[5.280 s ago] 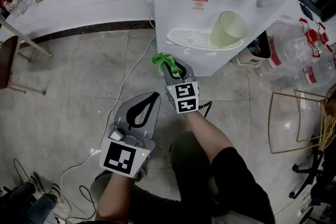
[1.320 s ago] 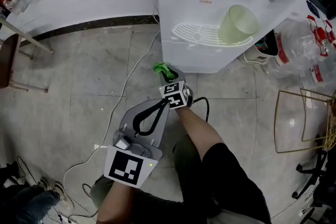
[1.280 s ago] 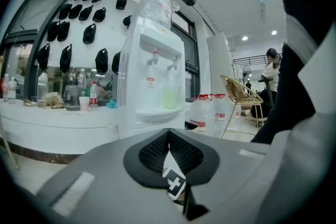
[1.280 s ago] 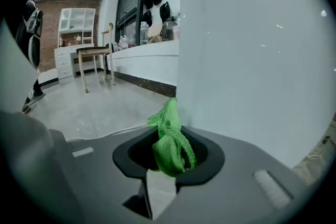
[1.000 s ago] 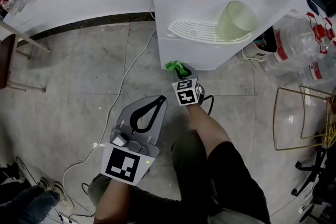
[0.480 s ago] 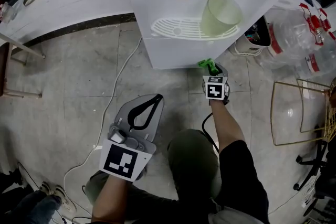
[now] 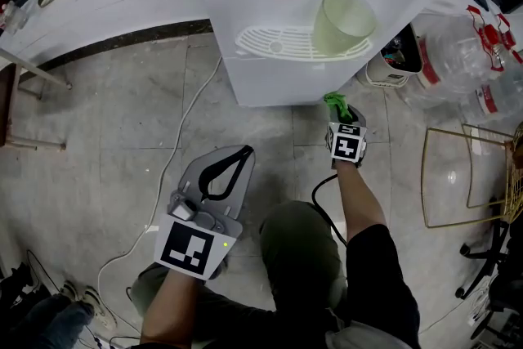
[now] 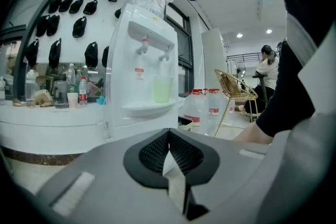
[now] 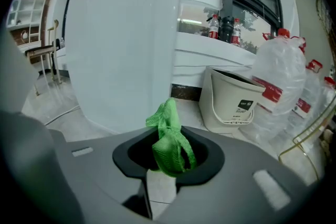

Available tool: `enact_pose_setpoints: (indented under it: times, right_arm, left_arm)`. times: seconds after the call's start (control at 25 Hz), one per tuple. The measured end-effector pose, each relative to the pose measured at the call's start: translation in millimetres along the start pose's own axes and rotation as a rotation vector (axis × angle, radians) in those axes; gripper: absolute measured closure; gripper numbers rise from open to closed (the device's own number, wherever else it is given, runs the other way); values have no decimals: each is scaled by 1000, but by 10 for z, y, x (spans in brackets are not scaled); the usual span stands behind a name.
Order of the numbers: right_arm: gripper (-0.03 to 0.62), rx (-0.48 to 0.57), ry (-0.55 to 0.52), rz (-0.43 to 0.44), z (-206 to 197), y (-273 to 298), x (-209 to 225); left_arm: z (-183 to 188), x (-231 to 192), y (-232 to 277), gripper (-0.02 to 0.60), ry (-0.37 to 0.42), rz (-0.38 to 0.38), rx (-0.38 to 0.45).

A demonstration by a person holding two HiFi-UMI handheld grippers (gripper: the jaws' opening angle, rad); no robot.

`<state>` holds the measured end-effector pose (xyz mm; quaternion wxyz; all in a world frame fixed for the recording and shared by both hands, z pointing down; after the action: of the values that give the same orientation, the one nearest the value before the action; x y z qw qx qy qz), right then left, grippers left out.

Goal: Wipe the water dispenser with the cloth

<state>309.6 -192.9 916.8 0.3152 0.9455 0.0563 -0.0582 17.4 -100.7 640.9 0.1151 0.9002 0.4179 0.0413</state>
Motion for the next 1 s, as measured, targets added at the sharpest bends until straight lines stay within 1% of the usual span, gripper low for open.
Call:
enact_pose_setpoints:
  times: [0.08,0.2,0.32,0.4,0.52,0.64,0.72,0.8,0.92,1.0]
  right_arm:
    - [490,35,-24,38,38,-112,-78]
    - [490,134,-37,122,236,-406,-247]
    - [490,237,-4,227,522,-820,-486]
    - [490,303,16,299,751,-1131,-678]
    - [490,378,9,395,1120,-1575,-1021]
    - [490,416,27,446,1418,-1943,-1280]
    - [490,416,55,460,1579,-2154,-1371]
    - [490,398,107,461,1656,-2292,-1467]
    - [490,331,203,446,1663,-2462,-1614]
    - [490,277,222,438,1667,-2621,-1697]
  left_arm:
    - [8,-13,-16,578,-1,1,5]
    - [19,-72,-46,579,0,5,17]
    - [20,-171,-78,579,22,-2,34]
    - [1,-265,-72,578,15,-11,40]
    - [0,-422,-4,579,-73,-40,68]
    - [-4,-498,72,579,-162,-95,90]
    - [-63,-537,83,578,-219,-98,91]
    - [-182,-626,34,578,-257,-73,73]
    - [-414,-753,-142,578,-274,0,26]
    - [-530,-759,-288,579,-274,40,-11]
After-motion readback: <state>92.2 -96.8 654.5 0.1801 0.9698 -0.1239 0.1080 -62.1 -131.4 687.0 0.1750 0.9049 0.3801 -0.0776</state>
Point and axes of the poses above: the fingertips, and each gripper's own axes: y forward along the fingers, x to its right, z out of its top, the point moved 2 cm from there along -y, backward along the fingers, and after that the axes turned 3 degrees about x, right-handed, at the moved point
